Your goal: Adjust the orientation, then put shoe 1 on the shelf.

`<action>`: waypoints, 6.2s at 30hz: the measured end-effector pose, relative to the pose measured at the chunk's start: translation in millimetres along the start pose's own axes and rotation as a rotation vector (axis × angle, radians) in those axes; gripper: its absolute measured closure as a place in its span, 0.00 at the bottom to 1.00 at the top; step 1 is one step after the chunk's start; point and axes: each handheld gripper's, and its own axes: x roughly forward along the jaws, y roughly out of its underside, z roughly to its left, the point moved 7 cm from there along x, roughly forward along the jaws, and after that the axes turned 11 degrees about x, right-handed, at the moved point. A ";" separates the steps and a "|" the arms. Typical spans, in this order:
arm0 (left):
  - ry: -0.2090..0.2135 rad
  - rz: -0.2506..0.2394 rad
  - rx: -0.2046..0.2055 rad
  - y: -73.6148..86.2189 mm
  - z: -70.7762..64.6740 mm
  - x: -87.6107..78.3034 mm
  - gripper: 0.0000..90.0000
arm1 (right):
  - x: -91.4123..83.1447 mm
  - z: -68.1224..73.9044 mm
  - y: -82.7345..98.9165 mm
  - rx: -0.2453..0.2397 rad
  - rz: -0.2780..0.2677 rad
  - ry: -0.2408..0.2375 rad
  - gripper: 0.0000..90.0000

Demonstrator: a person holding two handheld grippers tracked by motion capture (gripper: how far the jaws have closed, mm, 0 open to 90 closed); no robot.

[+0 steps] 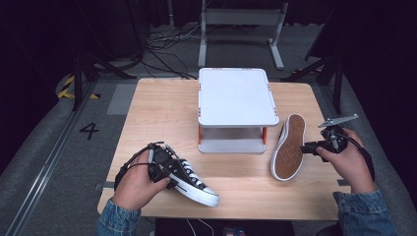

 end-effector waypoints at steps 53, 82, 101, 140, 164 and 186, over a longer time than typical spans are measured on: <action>-0.113 0.025 0.112 -6.0 21.3 -23.6 0.96 | -13.1 -5.5 13.6 0.014 -0.061 0.017 0.73; -0.029 -0.041 -0.061 -84.0 28.5 31.9 0.84 | -17.8 -10.8 30.5 0.050 -0.077 0.054 0.73; -0.032 -0.156 0.001 -75.4 28.5 -1.6 0.46 | -15.2 -9.2 31.7 0.044 -0.073 0.052 0.72; -0.229 0.019 0.082 -77.0 63.3 25.9 0.83 | -18.9 -18.3 46.4 0.066 -0.074 0.073 0.67; -0.229 -0.067 0.057 -83.2 68.0 -55.1 0.83 | -18.5 -19.0 45.0 0.075 -0.072 0.074 0.68; -0.356 -0.104 0.146 -130.0 85.0 -127.9 0.83 | -22.6 -23.8 56.0 0.102 -0.072 0.079 0.68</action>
